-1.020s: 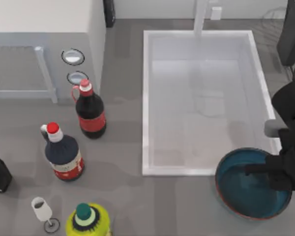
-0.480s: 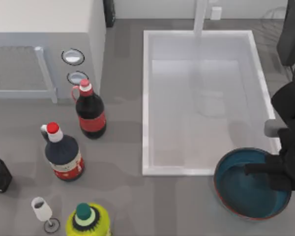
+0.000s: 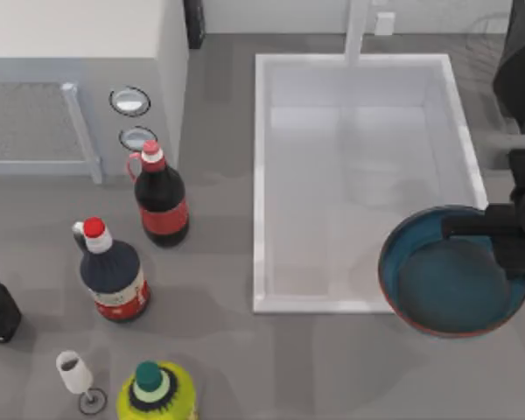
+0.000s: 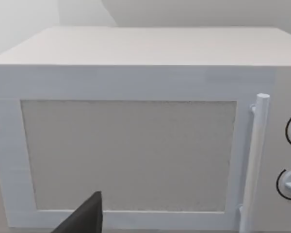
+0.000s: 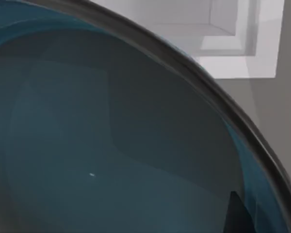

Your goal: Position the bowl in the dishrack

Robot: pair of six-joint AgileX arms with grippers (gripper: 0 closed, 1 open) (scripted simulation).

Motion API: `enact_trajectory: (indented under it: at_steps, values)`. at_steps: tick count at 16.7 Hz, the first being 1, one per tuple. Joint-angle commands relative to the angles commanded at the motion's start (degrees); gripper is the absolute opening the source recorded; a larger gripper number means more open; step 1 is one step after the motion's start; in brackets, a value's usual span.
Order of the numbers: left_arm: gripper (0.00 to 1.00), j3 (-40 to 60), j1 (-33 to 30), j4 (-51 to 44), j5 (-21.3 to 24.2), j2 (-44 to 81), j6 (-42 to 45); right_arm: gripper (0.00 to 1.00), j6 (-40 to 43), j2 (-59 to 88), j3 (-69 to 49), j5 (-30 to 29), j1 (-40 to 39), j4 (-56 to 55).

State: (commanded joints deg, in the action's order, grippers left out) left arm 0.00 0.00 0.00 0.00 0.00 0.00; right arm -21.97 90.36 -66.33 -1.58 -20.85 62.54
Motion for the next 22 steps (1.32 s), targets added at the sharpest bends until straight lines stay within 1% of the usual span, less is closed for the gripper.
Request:
enact_trajectory:
  at_steps: [3, 5, 7, 9, 14, 16, 19, 22]
  values:
    - [1.0, 0.0, 0.0, 0.0, 0.0, 0.0, 0.0, 0.0, 0.3, -1.6, -10.2, 0.0, 0.1, 13.3]
    - [1.0, 0.0, 0.0, 0.0, 0.0, 0.0, 0.0, 0.0, 0.6, -2.9, -15.9, 0.1, 0.2, 19.5]
    - [1.0, 0.0, 0.0, 0.0, 0.0, 0.0, 0.0, 0.0, 0.9, -4.1, -19.7, 0.1, 0.3, 23.3]
    - [1.0, 0.0, 0.0, 0.0, 0.0, 0.0, 0.0, 0.0, 1.0, -4.7, -21.0, 0.1, 0.4, 24.6]
    - [1.0, 0.0, 0.0, 0.0, 0.0, 0.0, 0.0, 0.0, 0.9, -4.5, -20.9, 0.2, 0.2, 24.4]
    - [1.0, 0.0, 0.0, 0.0, 0.0, 0.0, 0.0, 0.0, 1.5, -5.3, -20.6, 1.2, 1.6, 22.6]
    - [1.0, 0.0, 0.0, 0.0, 0.0, 0.0, 0.0, 0.0, 3.3, -8.1, -19.3, 4.7, 7.1, 15.8]
    - [1.0, 0.0, 0.0, 0.0, 0.0, 0.0, 0.0, 0.0, 6.0, -11.8, -16.5, 10.1, 15.6, 4.6]
